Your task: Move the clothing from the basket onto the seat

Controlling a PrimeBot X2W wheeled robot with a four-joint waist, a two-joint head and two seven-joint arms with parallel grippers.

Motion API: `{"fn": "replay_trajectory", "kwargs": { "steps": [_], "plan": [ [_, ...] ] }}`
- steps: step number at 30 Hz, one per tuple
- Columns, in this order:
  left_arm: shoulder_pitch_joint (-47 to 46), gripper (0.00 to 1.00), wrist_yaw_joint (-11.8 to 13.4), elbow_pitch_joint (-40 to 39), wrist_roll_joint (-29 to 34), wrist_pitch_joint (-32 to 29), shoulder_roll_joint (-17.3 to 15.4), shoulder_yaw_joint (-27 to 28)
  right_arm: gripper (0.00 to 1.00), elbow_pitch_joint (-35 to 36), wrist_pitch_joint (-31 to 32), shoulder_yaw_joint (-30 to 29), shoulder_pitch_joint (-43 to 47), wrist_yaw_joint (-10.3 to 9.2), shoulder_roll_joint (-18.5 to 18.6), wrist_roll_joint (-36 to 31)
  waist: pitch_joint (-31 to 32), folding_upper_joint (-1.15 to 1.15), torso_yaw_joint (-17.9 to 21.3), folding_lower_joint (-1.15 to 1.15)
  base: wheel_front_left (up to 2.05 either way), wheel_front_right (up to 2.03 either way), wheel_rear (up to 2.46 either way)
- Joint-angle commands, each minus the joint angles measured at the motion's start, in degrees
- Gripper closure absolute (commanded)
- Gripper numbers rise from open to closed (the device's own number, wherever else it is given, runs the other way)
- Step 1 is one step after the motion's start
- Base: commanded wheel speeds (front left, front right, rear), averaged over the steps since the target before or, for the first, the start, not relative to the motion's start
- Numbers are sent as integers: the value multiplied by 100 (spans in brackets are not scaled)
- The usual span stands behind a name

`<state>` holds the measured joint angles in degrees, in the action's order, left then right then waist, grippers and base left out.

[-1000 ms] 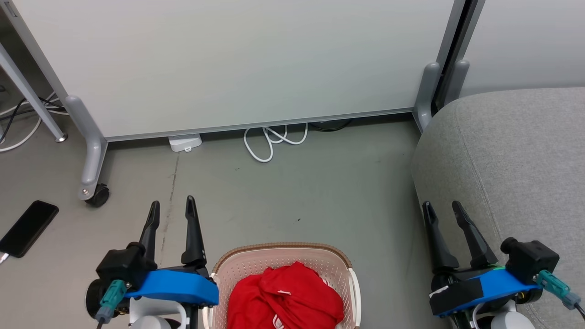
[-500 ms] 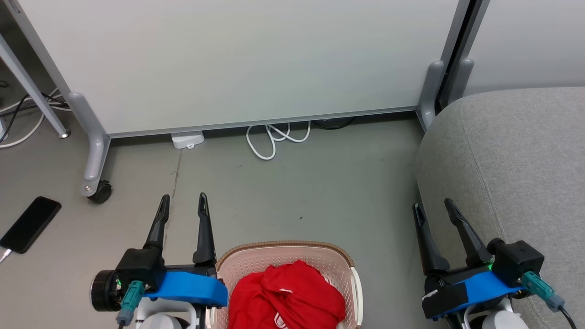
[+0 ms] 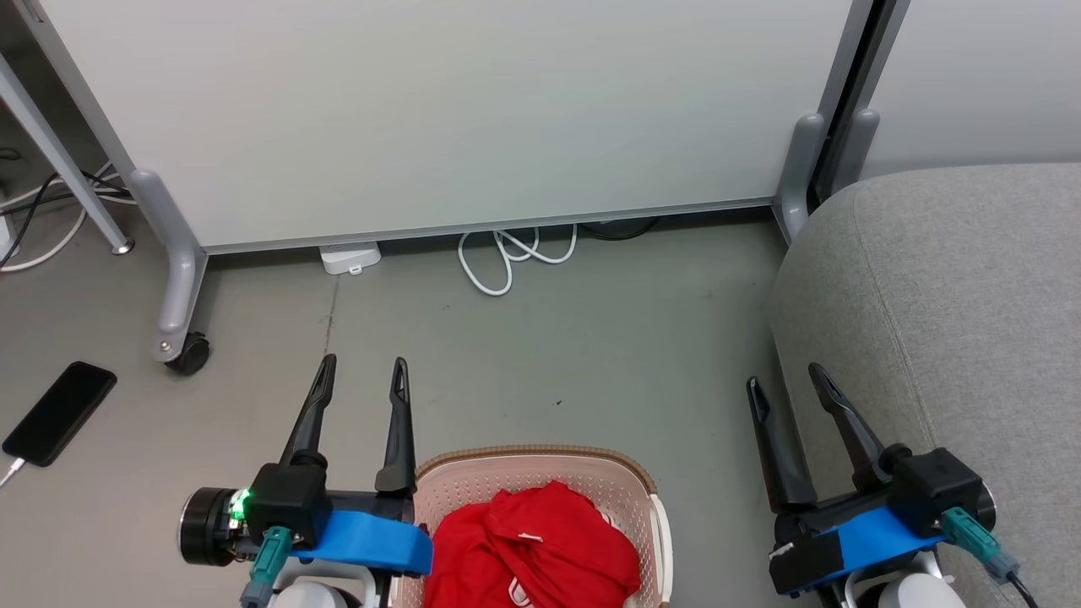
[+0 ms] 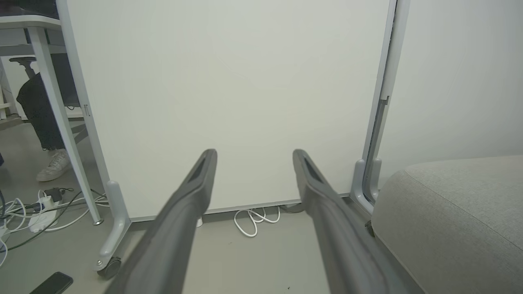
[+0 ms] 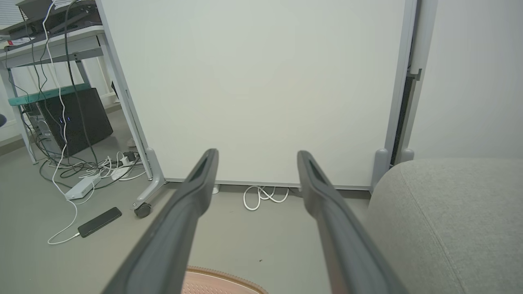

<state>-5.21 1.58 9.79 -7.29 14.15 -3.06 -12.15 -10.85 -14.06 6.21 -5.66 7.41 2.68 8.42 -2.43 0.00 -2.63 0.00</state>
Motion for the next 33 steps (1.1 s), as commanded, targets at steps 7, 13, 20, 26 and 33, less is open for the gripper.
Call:
{"fn": "replay_trajectory", "kwargs": {
  "steps": [7, 13, 20, 26, 33],
  "plan": [
    [-34, 0, -86, 41, 200, 101, 8, -56, 0, 1, -107, 33, -46, 14, 36, -316, -13, 0, -10, 0, 0, 0, 0],
    [-17, 0, -142, 96, 165, 113, 14, -44, 0, -40, -125, 48, -28, 14, 36, -290, -21, 0, -13, 0, 0, 0, 0],
    [-51, 0, -169, 148, 38, 108, 18, -64, 0, -68, -125, 48, -44, 14, 35, -232, -27, 0, -24, 0, 0, 0, 0],
    [-65, 0, -154, 194, -16, 108, 18, -81, 0, -103, -125, 54, -62, 14, 35, -207, -16, 0, -30, 0, 0, 0, 0],
    [-69, 0, -132, 208, -58, 108, 18, -90, 0, -137, -125, 59, -62, 14, 35, -169, 2, 0, -35, 0, 0, 0, 0]
  ]
}}
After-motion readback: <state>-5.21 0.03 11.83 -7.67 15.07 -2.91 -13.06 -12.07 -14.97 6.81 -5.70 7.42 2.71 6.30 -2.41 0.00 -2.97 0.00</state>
